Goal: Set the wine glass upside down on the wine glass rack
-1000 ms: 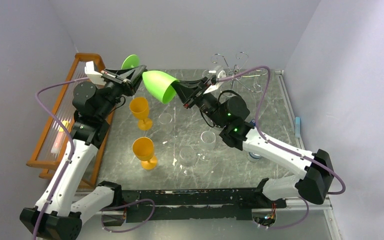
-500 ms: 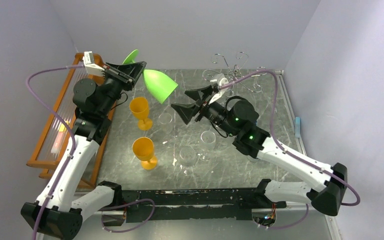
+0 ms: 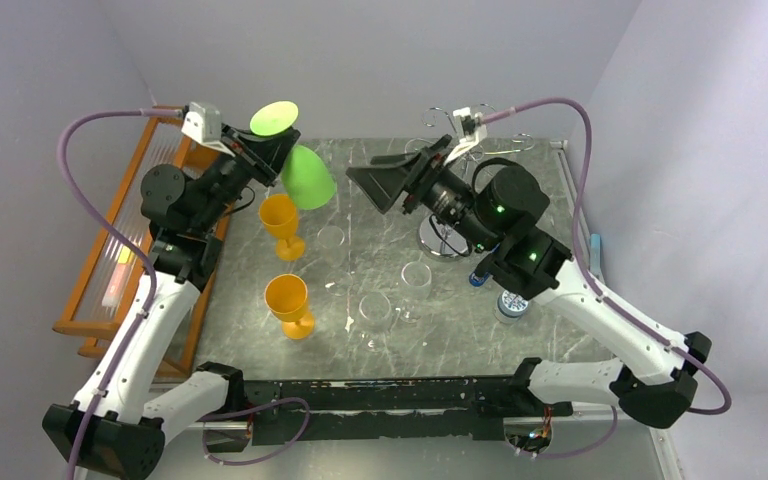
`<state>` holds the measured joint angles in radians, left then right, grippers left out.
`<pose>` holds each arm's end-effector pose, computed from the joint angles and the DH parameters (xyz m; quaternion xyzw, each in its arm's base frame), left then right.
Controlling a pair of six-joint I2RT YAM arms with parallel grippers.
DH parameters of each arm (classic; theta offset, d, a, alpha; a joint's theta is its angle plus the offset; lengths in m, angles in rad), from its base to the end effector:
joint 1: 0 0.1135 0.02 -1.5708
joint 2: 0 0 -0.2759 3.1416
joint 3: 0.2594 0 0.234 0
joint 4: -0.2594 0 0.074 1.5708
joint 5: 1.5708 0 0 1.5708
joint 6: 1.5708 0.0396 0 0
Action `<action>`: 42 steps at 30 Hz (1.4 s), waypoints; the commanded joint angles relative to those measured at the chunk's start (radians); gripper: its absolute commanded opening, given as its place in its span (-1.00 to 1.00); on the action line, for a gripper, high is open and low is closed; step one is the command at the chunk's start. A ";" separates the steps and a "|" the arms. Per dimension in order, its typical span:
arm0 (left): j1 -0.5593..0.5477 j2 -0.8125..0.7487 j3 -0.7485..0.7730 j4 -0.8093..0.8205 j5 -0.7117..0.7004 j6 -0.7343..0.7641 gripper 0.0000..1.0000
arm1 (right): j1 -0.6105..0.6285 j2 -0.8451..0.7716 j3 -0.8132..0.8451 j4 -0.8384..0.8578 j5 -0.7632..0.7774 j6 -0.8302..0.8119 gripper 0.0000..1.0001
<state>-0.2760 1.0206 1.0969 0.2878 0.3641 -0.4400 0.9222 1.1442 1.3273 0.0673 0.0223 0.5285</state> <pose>0.1890 -0.0682 0.4653 0.1029 0.5684 -0.3800 0.7225 0.1380 0.1806 0.4930 -0.1113 0.6031 0.5188 0.5955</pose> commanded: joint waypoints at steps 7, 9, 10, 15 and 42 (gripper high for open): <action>-0.003 -0.072 -0.100 0.131 0.197 0.325 -0.90 | 0.002 0.227 0.275 -0.109 -0.104 0.301 0.54; -0.003 -0.078 -0.109 0.131 0.196 0.342 -0.90 | 0.002 0.260 0.305 -0.125 -0.098 0.333 0.53; -0.002 -0.077 -0.111 0.137 0.203 0.348 -0.90 | 0.003 0.277 0.319 -0.138 -0.091 0.341 0.53; -0.003 -0.071 -0.115 0.161 0.246 0.340 -0.90 | 0.002 0.346 0.379 -0.183 -0.037 0.364 0.44; -0.003 -0.148 -0.180 0.068 0.107 0.253 0.52 | -0.118 0.414 0.392 -0.036 -0.164 0.541 -1.00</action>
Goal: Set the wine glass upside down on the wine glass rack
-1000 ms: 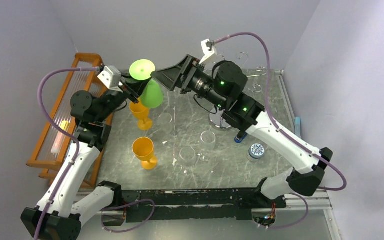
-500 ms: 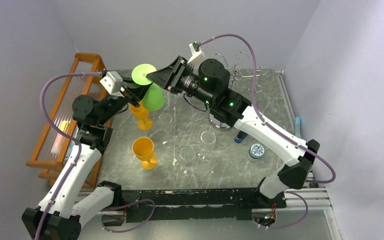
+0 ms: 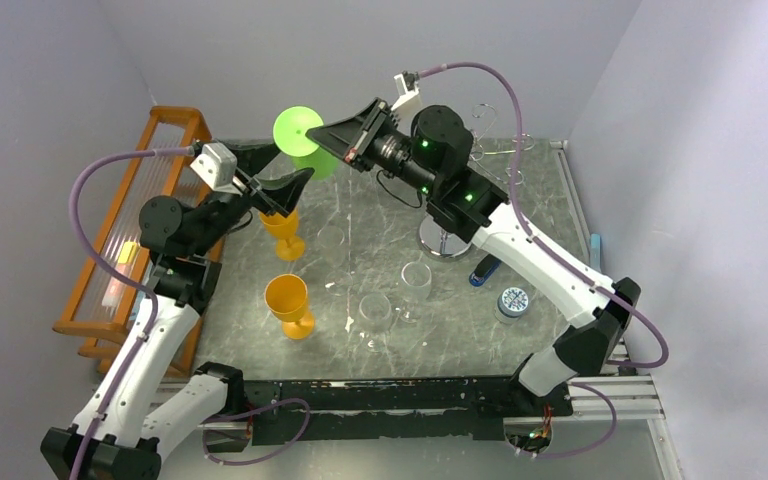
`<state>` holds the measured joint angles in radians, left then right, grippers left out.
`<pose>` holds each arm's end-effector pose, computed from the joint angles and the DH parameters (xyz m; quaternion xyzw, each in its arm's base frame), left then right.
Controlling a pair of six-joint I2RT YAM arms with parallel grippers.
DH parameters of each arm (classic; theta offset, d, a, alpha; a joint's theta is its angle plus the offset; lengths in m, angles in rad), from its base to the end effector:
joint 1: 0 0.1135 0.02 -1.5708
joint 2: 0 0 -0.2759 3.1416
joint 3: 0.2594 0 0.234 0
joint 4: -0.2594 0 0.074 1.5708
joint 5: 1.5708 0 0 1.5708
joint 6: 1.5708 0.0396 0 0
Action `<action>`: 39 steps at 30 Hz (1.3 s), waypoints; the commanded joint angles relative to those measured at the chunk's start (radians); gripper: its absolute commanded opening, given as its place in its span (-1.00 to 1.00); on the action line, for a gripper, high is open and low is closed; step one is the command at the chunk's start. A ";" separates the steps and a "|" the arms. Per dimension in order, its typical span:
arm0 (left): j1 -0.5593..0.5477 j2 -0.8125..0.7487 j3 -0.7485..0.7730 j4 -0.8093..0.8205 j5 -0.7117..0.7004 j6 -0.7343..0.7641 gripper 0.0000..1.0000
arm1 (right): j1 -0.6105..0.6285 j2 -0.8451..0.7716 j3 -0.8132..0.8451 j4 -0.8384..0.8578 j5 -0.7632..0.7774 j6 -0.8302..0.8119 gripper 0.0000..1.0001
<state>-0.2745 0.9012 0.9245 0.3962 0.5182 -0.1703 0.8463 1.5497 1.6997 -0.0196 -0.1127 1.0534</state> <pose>0.1607 -0.0656 0.4393 0.2420 0.5143 -0.3149 0.7601 0.2228 0.2585 0.4972 0.0260 0.6593 0.6320 0.4064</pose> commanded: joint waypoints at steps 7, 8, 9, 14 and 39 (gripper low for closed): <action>-0.004 -0.053 0.008 -0.156 -0.083 -0.045 0.60 | -0.159 0.030 0.056 0.026 -0.079 -0.033 -1.00; -0.004 -0.058 -0.001 -0.157 -0.080 -0.053 0.60 | -0.174 0.038 0.067 0.023 -0.084 -0.049 -1.00; -0.005 -0.062 -0.012 -0.155 -0.074 -0.058 0.60 | -0.186 0.047 0.078 0.023 -0.086 -0.065 -1.00; -0.005 -0.107 -0.098 -0.108 -0.043 -0.088 0.62 | -0.245 0.094 0.105 -0.030 -0.081 -0.102 -1.00; -0.005 -0.083 -0.128 -0.104 -0.030 -0.089 0.65 | -0.380 -0.038 -0.155 -0.123 0.232 0.003 -1.00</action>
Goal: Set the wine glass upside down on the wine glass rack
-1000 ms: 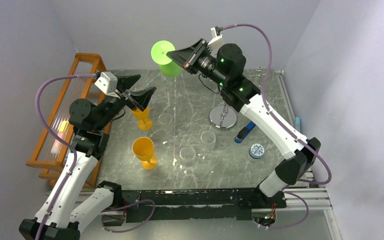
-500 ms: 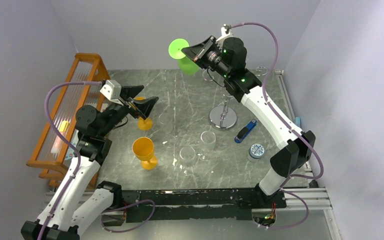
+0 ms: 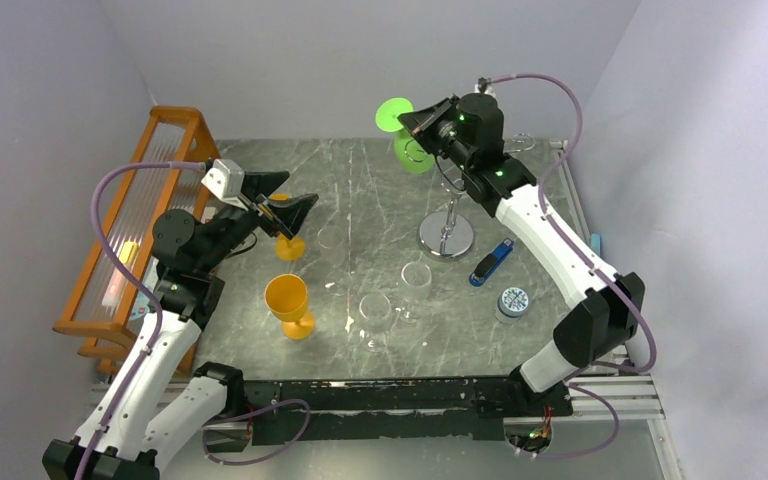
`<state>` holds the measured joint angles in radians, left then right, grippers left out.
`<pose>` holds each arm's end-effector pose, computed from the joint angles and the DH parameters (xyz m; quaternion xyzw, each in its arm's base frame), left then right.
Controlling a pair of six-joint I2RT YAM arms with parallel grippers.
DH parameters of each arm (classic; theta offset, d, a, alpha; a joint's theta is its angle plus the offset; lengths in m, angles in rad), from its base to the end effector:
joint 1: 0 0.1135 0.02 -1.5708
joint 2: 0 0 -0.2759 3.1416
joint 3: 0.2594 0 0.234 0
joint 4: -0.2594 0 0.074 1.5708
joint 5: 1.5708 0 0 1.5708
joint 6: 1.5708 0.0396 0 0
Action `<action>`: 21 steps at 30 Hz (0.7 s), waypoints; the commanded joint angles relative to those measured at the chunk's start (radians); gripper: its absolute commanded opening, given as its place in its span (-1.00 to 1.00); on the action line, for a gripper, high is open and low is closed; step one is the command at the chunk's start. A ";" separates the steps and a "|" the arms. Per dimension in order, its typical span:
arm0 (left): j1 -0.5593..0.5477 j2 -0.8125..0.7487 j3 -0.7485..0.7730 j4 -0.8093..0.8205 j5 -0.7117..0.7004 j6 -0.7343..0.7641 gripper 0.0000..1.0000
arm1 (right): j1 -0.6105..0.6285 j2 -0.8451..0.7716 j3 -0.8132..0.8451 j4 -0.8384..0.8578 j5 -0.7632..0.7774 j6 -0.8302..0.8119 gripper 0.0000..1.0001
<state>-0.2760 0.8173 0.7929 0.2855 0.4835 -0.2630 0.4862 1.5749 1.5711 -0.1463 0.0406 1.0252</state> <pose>0.1529 -0.0624 0.3974 0.1937 0.5901 -0.3456 0.7035 0.3189 0.1667 0.4316 0.2146 0.7271 0.4359 0.4851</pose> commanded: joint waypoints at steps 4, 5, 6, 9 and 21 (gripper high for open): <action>-0.003 0.002 0.006 -0.005 -0.006 0.005 0.65 | -0.035 -0.102 -0.051 -0.018 0.123 0.046 -1.00; -0.003 0.000 0.005 -0.006 -0.008 0.005 0.65 | -0.039 -0.110 -0.055 -0.024 0.133 0.048 -1.00; -0.002 0.000 0.004 -0.006 -0.009 0.005 0.65 | -0.042 -0.116 -0.056 -0.029 0.141 0.047 -1.00; -0.002 0.000 0.003 -0.008 -0.016 0.005 0.65 | -0.051 -0.131 -0.060 -0.047 0.177 0.052 -1.00; -0.003 0.015 0.014 -0.031 -0.032 0.004 0.64 | -0.065 -0.150 -0.078 -0.046 0.246 0.048 -1.00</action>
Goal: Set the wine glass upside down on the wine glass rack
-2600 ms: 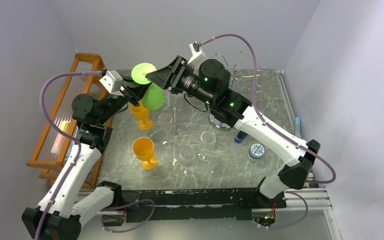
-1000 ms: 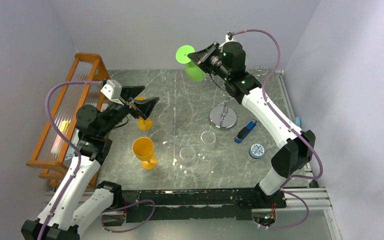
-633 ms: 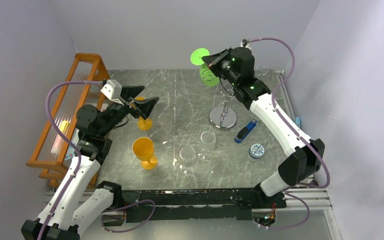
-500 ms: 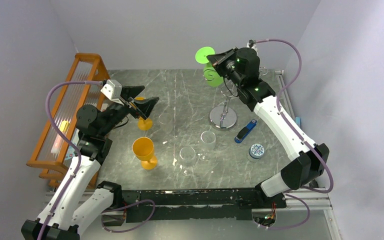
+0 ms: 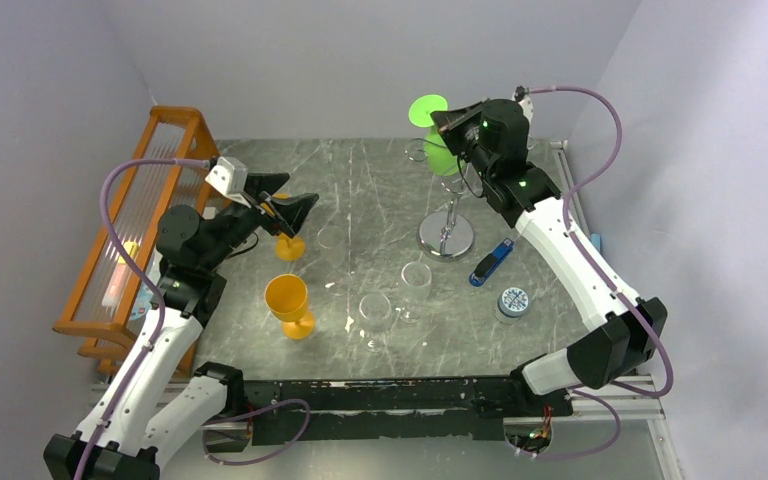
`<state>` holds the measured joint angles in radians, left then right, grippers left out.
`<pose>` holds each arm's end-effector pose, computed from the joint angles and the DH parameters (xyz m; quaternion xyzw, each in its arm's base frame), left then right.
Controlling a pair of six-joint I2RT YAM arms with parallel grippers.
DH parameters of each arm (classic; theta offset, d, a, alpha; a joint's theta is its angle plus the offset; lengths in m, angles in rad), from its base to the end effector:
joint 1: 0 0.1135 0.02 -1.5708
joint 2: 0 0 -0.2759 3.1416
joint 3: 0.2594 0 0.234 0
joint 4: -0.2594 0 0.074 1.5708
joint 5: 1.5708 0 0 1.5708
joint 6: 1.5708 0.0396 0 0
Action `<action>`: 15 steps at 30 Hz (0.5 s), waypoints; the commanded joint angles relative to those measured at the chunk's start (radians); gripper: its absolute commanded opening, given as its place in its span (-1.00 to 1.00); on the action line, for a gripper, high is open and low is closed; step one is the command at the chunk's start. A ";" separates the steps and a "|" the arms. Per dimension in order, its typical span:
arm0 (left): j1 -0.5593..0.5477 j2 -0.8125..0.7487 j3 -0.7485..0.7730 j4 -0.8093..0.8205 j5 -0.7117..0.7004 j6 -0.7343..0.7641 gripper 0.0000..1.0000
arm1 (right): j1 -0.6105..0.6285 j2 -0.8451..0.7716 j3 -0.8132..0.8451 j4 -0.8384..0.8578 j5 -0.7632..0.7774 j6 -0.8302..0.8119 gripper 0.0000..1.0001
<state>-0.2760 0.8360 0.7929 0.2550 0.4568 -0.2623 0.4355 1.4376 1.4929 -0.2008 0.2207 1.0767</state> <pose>0.1594 -0.0633 0.3915 0.1803 0.6108 -0.3386 0.6926 0.2914 0.1260 0.4431 0.3053 0.6910 0.3852 0.5300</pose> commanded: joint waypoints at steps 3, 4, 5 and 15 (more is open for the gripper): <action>-0.002 -0.007 0.012 -0.005 -0.009 0.006 0.64 | -0.019 0.005 0.013 0.013 0.074 -0.015 -1.00; -0.002 -0.008 0.012 -0.005 -0.012 0.006 0.64 | -0.021 0.012 0.014 0.016 0.079 -0.017 -1.00; -0.003 -0.009 0.011 -0.007 -0.012 0.008 0.64 | -0.022 0.016 0.014 0.019 0.083 -0.018 -1.00; -0.003 -0.006 0.010 -0.004 -0.009 0.005 0.64 | -0.024 -0.011 -0.079 0.099 0.165 0.037 -1.00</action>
<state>-0.2760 0.8356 0.7929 0.2478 0.4557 -0.2623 0.4309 1.4448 1.4658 -0.1619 0.2848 1.0916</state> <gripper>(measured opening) 0.822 0.032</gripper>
